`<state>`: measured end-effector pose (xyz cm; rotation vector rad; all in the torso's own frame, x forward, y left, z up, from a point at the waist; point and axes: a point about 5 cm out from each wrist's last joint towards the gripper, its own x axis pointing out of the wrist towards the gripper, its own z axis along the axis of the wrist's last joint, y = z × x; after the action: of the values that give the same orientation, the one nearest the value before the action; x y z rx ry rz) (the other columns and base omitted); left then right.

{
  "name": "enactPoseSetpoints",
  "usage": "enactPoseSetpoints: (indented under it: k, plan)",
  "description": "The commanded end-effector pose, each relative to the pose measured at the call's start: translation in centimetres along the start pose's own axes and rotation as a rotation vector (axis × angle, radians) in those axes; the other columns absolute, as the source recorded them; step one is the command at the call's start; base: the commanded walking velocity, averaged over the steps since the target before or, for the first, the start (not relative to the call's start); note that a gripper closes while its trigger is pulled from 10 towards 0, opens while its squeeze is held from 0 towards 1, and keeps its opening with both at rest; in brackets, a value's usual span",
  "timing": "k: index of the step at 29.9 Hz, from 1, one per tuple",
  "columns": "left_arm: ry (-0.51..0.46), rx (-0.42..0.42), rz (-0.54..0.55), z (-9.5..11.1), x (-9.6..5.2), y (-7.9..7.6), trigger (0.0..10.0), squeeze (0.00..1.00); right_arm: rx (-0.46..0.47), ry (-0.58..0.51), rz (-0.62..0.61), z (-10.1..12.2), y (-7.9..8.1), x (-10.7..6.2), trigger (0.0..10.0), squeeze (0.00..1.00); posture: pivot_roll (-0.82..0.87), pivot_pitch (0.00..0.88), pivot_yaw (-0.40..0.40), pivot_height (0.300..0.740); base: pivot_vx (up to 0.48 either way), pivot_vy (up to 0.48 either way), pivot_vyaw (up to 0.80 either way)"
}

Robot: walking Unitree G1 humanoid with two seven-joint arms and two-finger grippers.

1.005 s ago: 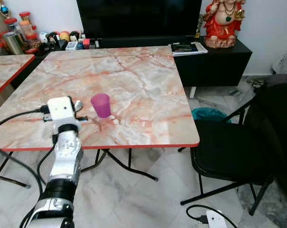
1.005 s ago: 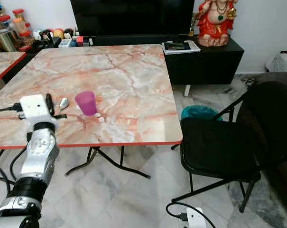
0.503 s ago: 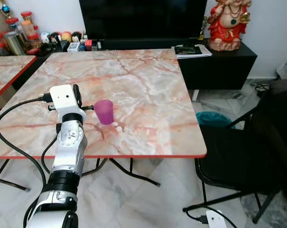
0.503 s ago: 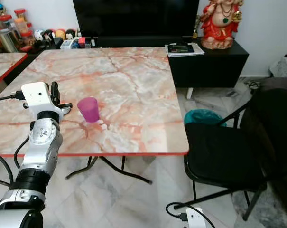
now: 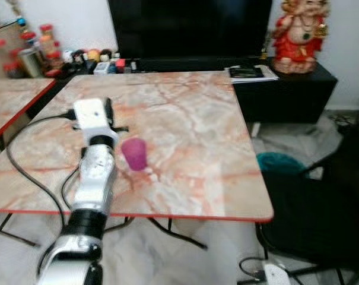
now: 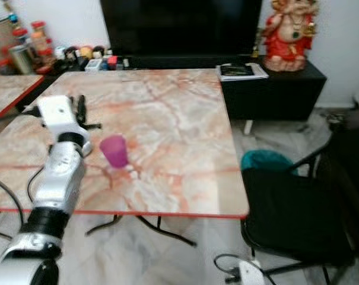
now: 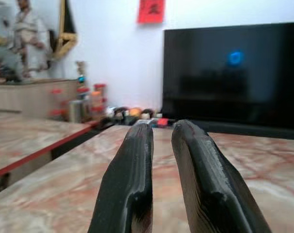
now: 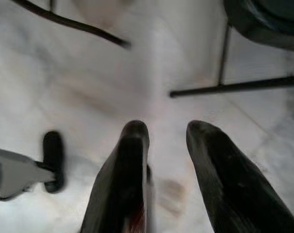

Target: Setting the table

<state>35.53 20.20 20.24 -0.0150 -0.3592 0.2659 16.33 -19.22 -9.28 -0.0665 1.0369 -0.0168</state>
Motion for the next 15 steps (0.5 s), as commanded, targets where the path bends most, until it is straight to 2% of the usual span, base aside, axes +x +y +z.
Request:
enactPoseSetpoints:
  k: [1,12,14,15]
  plan:
    - [-0.001,-0.025,-0.046,0.4,-0.1,-1.6,10.0,0.00,-0.003,0.029,-0.027,-1.0,-1.1,-0.2,10.0,0.00,-0.05,0.016,0.038,0.740,0.356,0.000,0.00]
    - [0.011,-0.048,-0.076,1.1,0.4,-2.0,10.0,0.00,-0.007,0.033,-0.024,-1.0,-1.1,-0.2,10.0,0.00,-0.05,0.017,0.037,0.740,0.341,0.000,0.00]
    - [0.047,-0.031,-0.093,1.1,0.7,-2.0,10.0,0.00,-0.007,0.034,-0.022,-1.0,-1.0,-0.2,10.0,0.00,-0.05,0.021,0.038,0.740,0.000,0.000,0.00]
    - [0.093,0.019,-0.098,1.1,1.0,-1.9,10.0,0.00,-0.008,0.035,-0.021,-1.0,-1.0,-0.2,10.0,0.00,-0.05,0.023,0.038,0.740,0.000,0.000,0.00]
